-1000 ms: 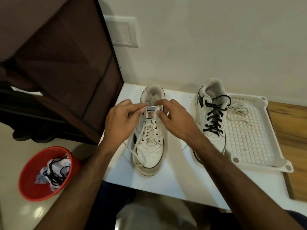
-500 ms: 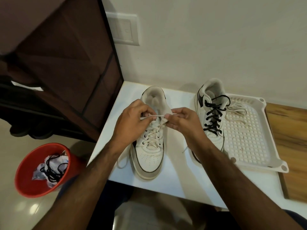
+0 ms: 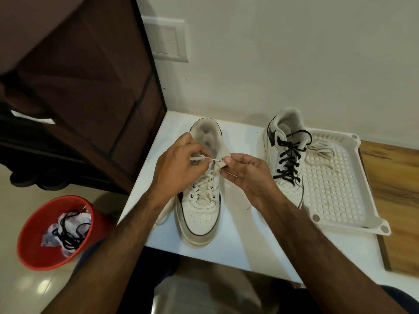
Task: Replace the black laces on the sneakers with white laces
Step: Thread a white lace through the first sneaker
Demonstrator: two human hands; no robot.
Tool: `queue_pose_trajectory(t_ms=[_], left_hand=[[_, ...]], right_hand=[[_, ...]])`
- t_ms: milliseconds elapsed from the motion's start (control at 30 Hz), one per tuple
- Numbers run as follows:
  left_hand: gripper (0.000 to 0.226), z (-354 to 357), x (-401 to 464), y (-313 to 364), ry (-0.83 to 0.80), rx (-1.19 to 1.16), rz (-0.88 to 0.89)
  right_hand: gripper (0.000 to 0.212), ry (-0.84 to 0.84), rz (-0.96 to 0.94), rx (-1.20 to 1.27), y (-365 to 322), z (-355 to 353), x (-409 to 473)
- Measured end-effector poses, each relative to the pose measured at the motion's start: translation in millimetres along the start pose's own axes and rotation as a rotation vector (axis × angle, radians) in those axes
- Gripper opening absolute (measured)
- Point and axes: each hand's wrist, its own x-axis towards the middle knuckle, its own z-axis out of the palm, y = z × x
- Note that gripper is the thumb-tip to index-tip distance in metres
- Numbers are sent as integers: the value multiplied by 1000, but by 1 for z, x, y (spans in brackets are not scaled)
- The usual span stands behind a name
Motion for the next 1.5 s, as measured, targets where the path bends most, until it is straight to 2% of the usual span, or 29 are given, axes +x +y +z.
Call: queue_pose_trajectory(t_ms=[100, 200, 300, 467, 600, 767, 967, 1067, 1133, 1267, 1500], left_hand=[[5, 0, 0, 1, -14, 24, 25], [6, -1, -2, 3, -3, 111, 82], [10, -1, -3, 7, 29, 289, 219], [23, -3, 1, 15, 69, 460, 400], [11, -5, 4, 16, 45, 510, 470], [9, -8, 7, 16, 41, 519, 484], [11, -7, 6, 12, 42, 504, 436], [10, -4, 5, 9, 56, 441, 394], [7, 0, 4, 4, 65, 312, 278], [11, 10, 8, -4, 50, 11, 34], [11, 8, 3, -2, 34, -39, 13]], right_hand=[[19, 5, -4, -6, 1, -1, 1], [12, -1, -12, -19, 1, 0, -1], [3, 4, -44, -70, 0, 2, -3], [13, 44, -118, -188, -1, 6, -3], [10, 84, -176, -303, 0, 9, 0], [15, 148, -263, -481, 3, 11, 5], [21, 166, -286, -549, 5, 13, 7], [15, 122, -316, -554, 4, 11, 5], [10, 65, -320, -517, 4, 5, 4], [21, 55, -304, -510, 5, -1, 2], [6, 120, -396, -658, 13, 5, 1]])
